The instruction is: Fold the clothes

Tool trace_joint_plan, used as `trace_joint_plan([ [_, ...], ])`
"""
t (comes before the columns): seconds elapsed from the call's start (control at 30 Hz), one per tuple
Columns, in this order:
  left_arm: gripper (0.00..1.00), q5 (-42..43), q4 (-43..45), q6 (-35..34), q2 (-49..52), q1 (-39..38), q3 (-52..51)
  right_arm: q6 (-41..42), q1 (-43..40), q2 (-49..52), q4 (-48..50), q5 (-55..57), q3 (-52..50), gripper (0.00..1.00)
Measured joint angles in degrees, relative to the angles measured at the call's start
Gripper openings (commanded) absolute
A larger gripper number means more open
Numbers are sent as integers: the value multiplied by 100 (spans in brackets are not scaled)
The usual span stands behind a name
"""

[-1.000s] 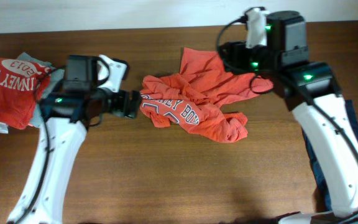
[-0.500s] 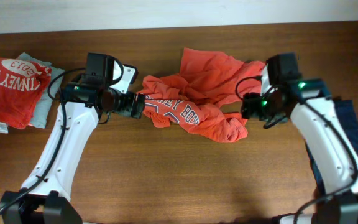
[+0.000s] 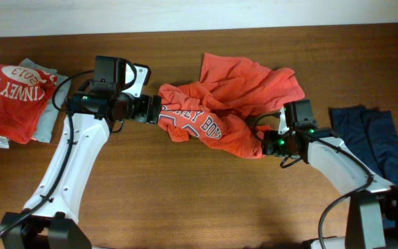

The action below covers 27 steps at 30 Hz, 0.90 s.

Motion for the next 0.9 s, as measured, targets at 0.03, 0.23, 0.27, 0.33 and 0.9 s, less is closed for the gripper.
trace_joint_plan([
  [0.03,95,0,-2,0,0,0,0,2,0,39,35,-9,-28,54],
  [0.23,95,0,17,0,0,0,0,17,0,214,262,-166,-76,18],
  [0.27,95,0,20,0,0,0,0,52,0,214,295,-177,-76,9],
  [0.33,95,0,20,0,0,0,0,61,0,214,378,-221,-76,4],
  [0.9,95,0,136,0,0,0,22,-739,0,212,-3145,-140,5272,4],
])
